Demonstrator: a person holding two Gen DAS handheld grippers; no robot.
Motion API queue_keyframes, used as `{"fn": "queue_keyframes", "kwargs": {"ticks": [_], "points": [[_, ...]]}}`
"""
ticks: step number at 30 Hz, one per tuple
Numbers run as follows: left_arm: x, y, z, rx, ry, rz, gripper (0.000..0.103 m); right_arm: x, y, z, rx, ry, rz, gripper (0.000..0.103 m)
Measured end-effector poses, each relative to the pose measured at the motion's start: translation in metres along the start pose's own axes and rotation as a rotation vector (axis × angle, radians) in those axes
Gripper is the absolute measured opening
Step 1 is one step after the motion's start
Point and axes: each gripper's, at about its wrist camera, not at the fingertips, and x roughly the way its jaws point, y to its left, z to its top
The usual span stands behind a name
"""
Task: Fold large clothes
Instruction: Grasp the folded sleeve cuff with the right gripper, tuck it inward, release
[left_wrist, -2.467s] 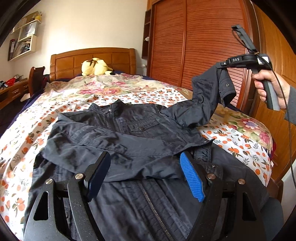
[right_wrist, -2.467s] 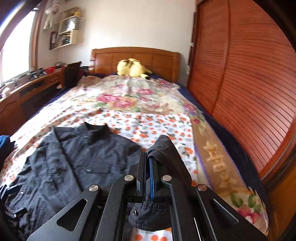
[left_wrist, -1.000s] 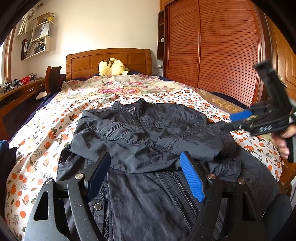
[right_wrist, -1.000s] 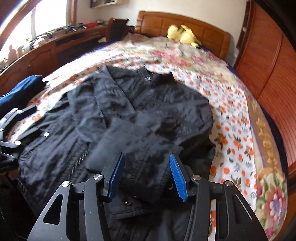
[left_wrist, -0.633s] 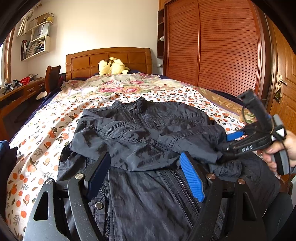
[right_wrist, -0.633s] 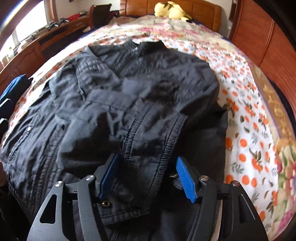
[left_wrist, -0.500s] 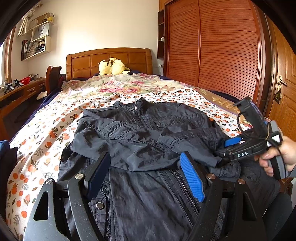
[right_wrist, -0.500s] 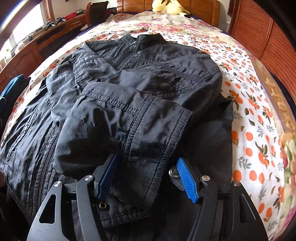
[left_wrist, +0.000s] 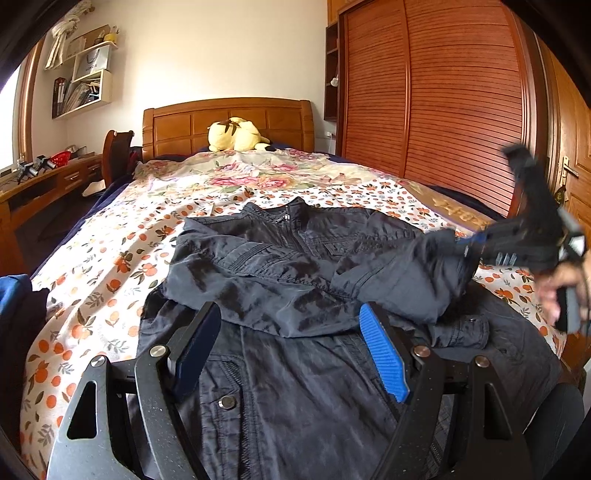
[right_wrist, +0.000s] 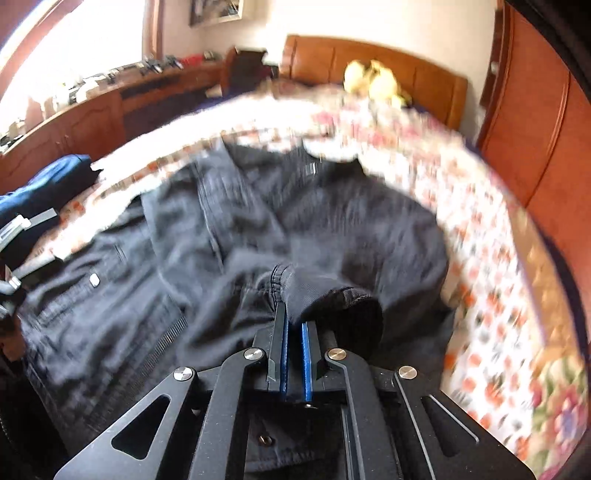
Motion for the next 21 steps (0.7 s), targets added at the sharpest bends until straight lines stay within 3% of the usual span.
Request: {"fn": "queue_keyframes", "kwargs": {"ticks": [6, 13, 21], "points": [[-0.005, 0.014, -0.003, -0.016, 0.001, 0.023, 0.078, -0.027, 0.028, 0.016, -0.065, -0.079, 0.003, 0.006], [-0.01, 0.025, -0.006, -0.028, 0.0, 0.042, 0.078, -0.021, 0.047, 0.006, -0.081, -0.061, 0.063, 0.006], [-0.012, 0.038, -0.009, -0.043, 0.008, 0.064, 0.078, -0.013, 0.052, 0.031, -0.096, -0.077, 0.083, 0.006]]}}
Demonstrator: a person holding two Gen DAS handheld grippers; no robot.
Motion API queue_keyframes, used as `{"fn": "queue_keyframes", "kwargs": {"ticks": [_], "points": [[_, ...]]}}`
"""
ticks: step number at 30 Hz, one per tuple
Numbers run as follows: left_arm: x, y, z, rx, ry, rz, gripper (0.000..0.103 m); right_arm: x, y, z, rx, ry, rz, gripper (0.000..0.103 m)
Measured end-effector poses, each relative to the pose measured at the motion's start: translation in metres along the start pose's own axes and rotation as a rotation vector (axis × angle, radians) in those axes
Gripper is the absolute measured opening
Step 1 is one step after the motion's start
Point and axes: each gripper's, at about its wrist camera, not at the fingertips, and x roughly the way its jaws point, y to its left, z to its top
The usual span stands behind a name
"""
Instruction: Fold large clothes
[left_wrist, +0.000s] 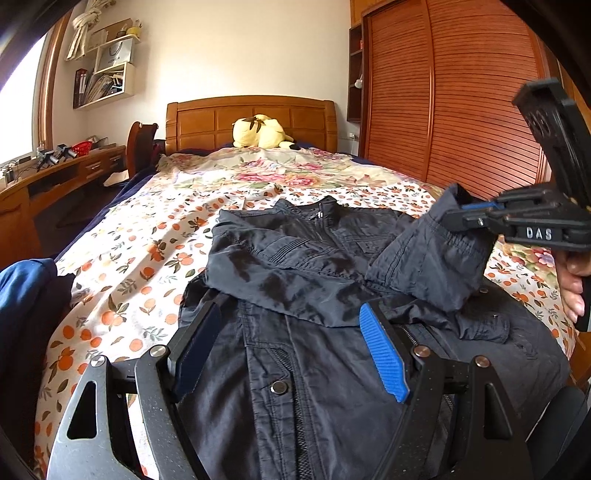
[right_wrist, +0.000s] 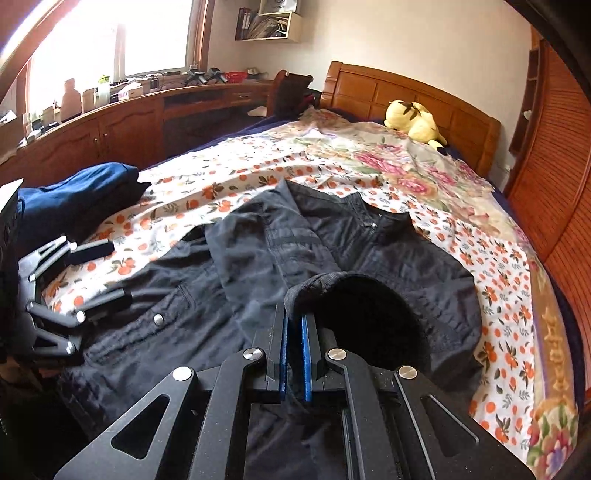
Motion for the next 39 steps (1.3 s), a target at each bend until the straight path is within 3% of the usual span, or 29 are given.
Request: {"fn": "queue_keyframes", "kwargs": {"ticks": [9, 13, 19, 29, 39], "points": [[0.003, 0.011, -0.004, -0.009, 0.02, 0.02, 0.078, 0.022, 0.024, 0.002, 0.011, 0.025, 0.107, 0.006], [0.003, 0.017, -0.006, -0.019, 0.026, 0.027, 0.078, 0.032, 0.031, -0.013, 0.023, 0.084, 0.176, 0.015], [0.001, 0.026, -0.008, -0.033, 0.026, 0.034, 0.078, 0.017, 0.037, -0.027, -0.003, 0.104, 0.194, 0.032], [-0.002, 0.025, -0.008, -0.031, 0.024, 0.029, 0.078, -0.01, 0.004, -0.036, 0.062, 0.042, 0.099, 0.041], [0.003, 0.009, -0.015, -0.018, 0.062, -0.043, 0.078, 0.002, -0.018, -0.096, 0.152, 0.095, -0.001, 0.041]]}}
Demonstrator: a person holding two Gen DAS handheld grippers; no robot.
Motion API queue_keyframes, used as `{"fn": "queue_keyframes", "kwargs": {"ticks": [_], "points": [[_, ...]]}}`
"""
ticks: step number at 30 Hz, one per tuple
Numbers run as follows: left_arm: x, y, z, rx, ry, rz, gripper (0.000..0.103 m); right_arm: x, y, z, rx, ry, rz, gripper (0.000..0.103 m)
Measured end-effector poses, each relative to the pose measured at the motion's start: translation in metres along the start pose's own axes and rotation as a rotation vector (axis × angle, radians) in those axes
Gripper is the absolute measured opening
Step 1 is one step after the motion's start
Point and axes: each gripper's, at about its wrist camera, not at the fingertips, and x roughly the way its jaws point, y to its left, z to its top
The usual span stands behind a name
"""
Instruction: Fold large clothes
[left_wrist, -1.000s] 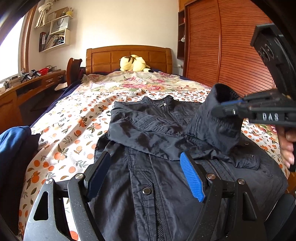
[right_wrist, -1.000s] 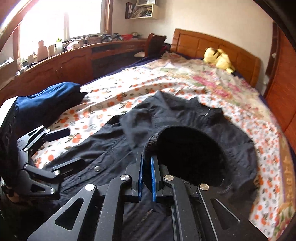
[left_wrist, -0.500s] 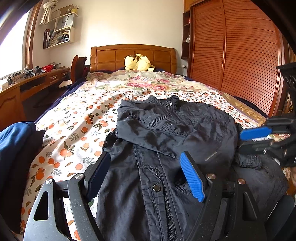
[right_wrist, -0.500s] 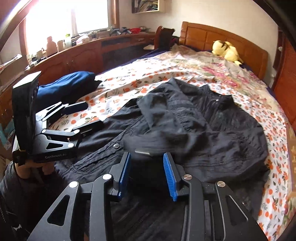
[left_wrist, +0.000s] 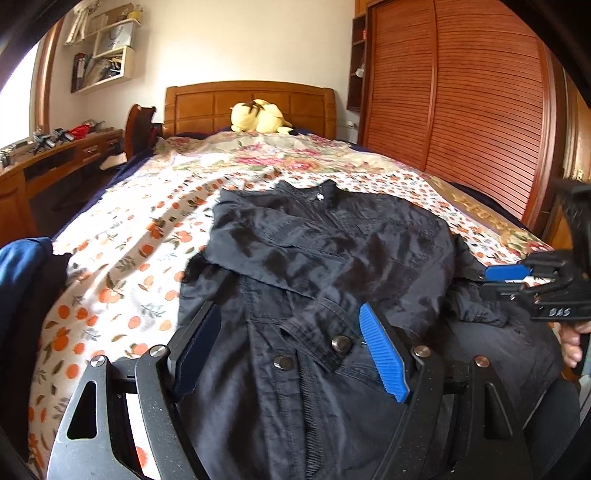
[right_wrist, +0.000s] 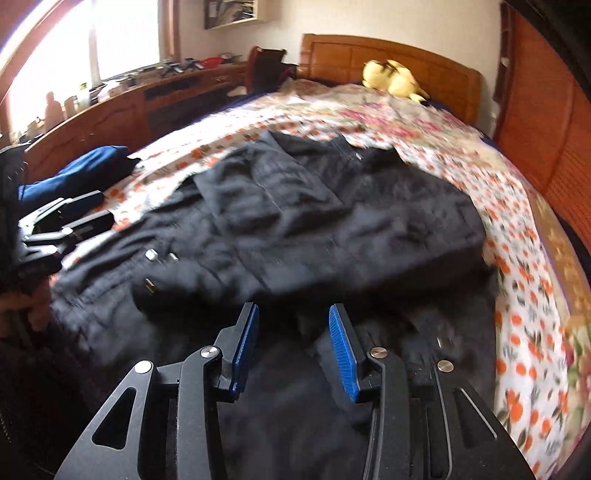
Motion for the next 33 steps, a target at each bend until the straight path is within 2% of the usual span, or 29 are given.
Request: {"fn": "queue_keyframes", "kwargs": {"ticks": [5, 8, 15, 17, 18, 19, 20, 25, 31, 32, 33], "points": [[0.009, -0.018, -0.006, 0.017, 0.043, -0.071, 0.078, 0.004, -0.023, -0.023, 0.048, 0.03, -0.047, 0.041], [0.012, -0.03, -0.01, 0.027, 0.067, -0.129, 0.067, 0.005, -0.037, -0.031, 0.075, 0.038, -0.068, 0.041], [0.021, -0.057, -0.018, 0.096, 0.134, -0.154, 0.049, 0.003, -0.049, -0.046, 0.107, 0.029, -0.065, 0.041], [0.025, -0.061, -0.022, 0.112, 0.167, -0.152, 0.039, 0.004, -0.049, -0.05, 0.102, 0.024, -0.065, 0.042], [0.027, -0.062, -0.023, 0.118, 0.177, -0.147, 0.028, 0.004, -0.049, -0.052, 0.098, 0.022, -0.066, 0.042], [0.029, -0.062, -0.024, 0.123, 0.189, -0.144, 0.022, 0.004, -0.05, -0.053, 0.097, 0.019, -0.066, 0.042], [0.03, -0.062, -0.026, 0.124, 0.199, -0.142, 0.012, 0.002, -0.052, -0.057, 0.097, 0.016, -0.065, 0.042], [0.013, -0.066, -0.026, 0.125, 0.179, -0.132, 0.012, -0.014, -0.058, -0.066, 0.104, -0.008, -0.058, 0.042], [-0.019, -0.058, -0.028, 0.055, 0.134, -0.084, 0.013, -0.051, -0.07, -0.079, 0.113, -0.046, -0.057, 0.042], [-0.022, -0.057, -0.028, 0.05, 0.128, -0.073, 0.016, -0.057, -0.072, -0.082, 0.114, -0.05, -0.057, 0.042], [-0.03, -0.054, -0.028, 0.041, 0.116, -0.055, 0.025, -0.063, -0.074, -0.085, 0.113, -0.054, -0.058, 0.042]]}}
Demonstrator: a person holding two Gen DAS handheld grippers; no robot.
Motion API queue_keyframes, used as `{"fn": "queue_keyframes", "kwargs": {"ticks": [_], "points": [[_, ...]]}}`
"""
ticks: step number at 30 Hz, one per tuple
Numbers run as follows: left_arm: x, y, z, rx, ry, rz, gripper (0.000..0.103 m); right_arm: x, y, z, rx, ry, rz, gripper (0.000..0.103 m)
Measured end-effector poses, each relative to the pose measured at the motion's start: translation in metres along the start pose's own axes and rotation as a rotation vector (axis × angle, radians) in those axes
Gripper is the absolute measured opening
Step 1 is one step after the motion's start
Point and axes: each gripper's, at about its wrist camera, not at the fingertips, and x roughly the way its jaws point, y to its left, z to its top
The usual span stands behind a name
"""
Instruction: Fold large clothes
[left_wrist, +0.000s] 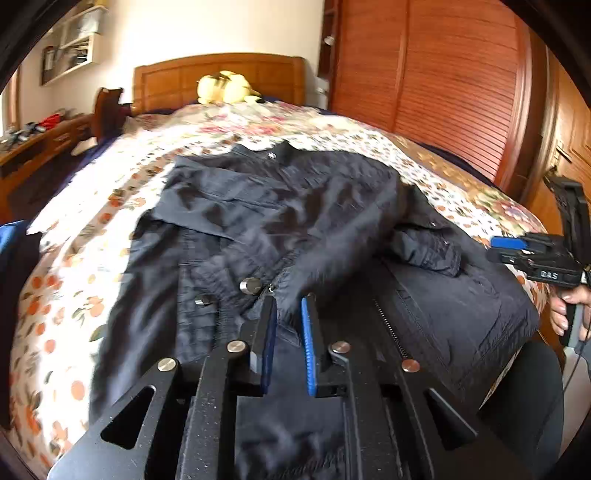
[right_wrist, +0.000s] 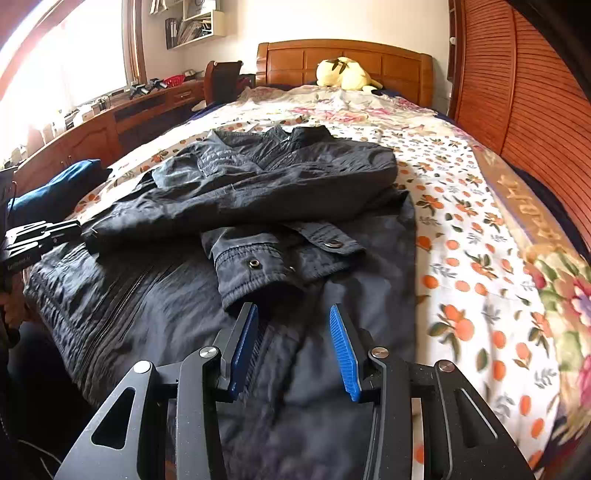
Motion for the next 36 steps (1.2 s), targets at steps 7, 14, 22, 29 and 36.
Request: {"fn": "queue_keyframes", "kwargs": {"ticks": [7, 14, 22, 29, 36], "points": [[-0.036, 0.016, -0.009, -0.043, -0.038, 0.087, 0.082, -0.044, -0.02, -0.015, 0.012, -0.036, -0.002, 0.042], [-0.054, 0.026, -0.013, -0.079, -0.031, 0.136, 0.083, -0.072, -0.033, -0.029, 0.035, -0.058, -0.018, 0.043], [-0.049, 0.035, -0.024, -0.058, 0.021, 0.196, 0.083, -0.091, -0.05, -0.042, 0.086, -0.049, -0.025, 0.054], [-0.05, 0.054, -0.038, -0.054, 0.052, 0.194, 0.072, -0.072, -0.046, -0.051, 0.11, 0.01, -0.043, 0.055], [-0.049, 0.08, -0.057, -0.093, 0.088, 0.17, 0.057, -0.045, -0.037, -0.051, 0.113, 0.057, -0.031, 0.055]]}}
